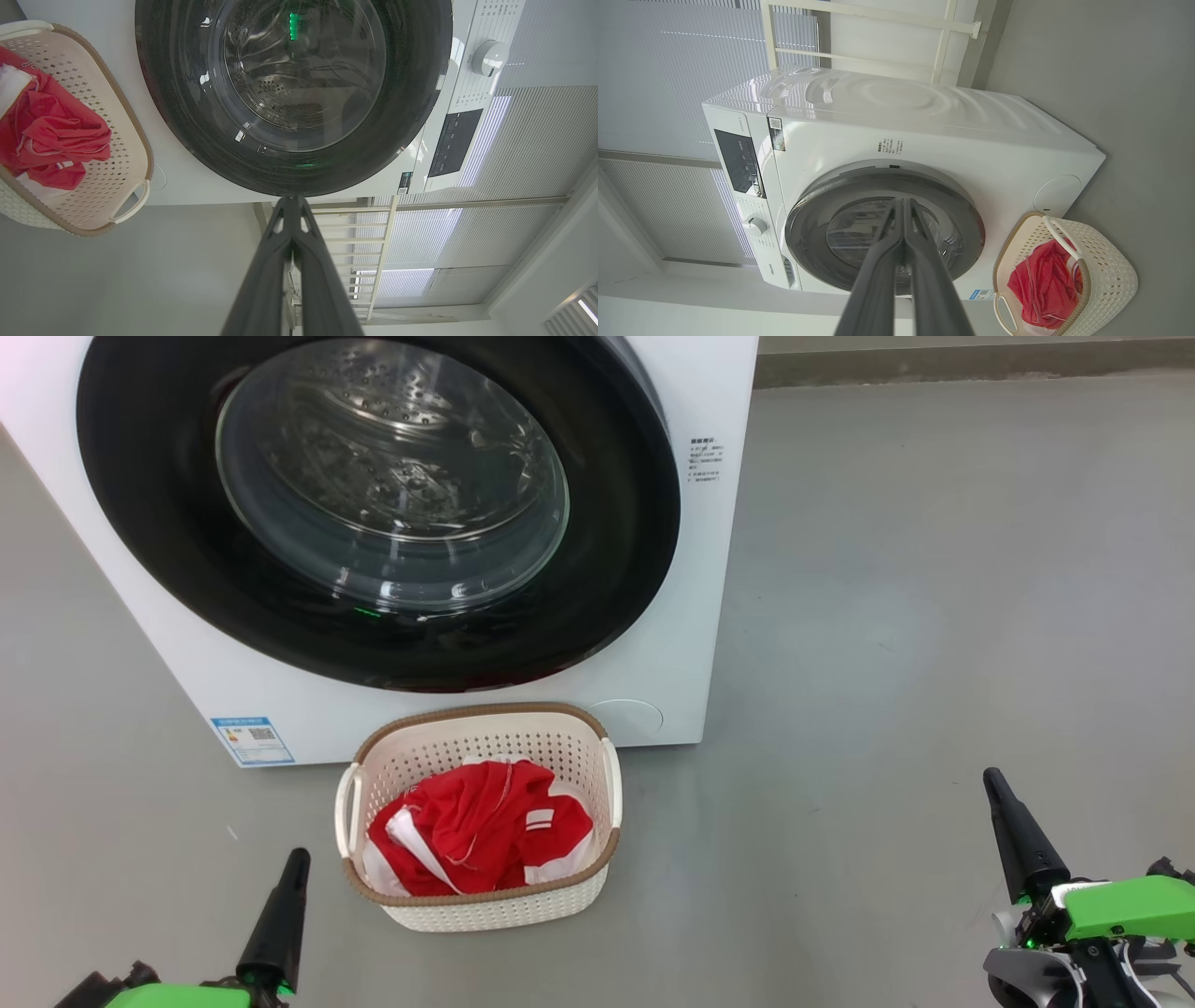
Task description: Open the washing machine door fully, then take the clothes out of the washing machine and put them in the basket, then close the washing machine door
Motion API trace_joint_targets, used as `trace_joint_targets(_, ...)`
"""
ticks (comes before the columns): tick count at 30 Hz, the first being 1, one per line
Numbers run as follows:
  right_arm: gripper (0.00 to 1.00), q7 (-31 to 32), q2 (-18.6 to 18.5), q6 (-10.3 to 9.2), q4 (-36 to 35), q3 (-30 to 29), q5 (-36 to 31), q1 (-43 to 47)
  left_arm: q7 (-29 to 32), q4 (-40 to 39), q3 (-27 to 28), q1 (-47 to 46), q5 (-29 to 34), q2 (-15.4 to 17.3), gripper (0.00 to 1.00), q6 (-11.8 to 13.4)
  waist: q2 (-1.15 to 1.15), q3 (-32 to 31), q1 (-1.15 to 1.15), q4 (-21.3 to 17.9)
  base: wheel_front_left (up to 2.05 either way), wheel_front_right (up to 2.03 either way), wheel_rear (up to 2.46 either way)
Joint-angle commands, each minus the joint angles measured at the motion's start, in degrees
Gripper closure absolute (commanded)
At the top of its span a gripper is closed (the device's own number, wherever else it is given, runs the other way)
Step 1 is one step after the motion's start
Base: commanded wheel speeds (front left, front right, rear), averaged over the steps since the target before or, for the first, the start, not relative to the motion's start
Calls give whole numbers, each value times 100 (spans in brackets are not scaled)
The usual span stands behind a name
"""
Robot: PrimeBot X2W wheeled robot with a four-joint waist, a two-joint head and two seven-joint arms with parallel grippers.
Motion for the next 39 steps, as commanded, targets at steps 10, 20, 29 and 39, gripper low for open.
trace_joint_targets(10,100,36,-36,-4,-140,83,-20,-237,20,-119,201,-223,-38,65,100,-41,0,0,0,0,0,0,0)
trace_joint_targets(20,100,44,-29,-4,-139,73,-28,-238,20,-119,201,-223,-38,65,100,-41,0,0,0,0,0,0,0)
trace_joint_targets(29,100,51,-24,-4,-139,65,-35,-238,20,-119,201,-223,-38,65,100,-41,0,0,0,0,0,0,0)
trace_joint_targets(39,100,57,-18,-4,-139,57,-41,-239,20,-120,201,-223,-38,65,100,-41,0,0,0,0,0,0,0)
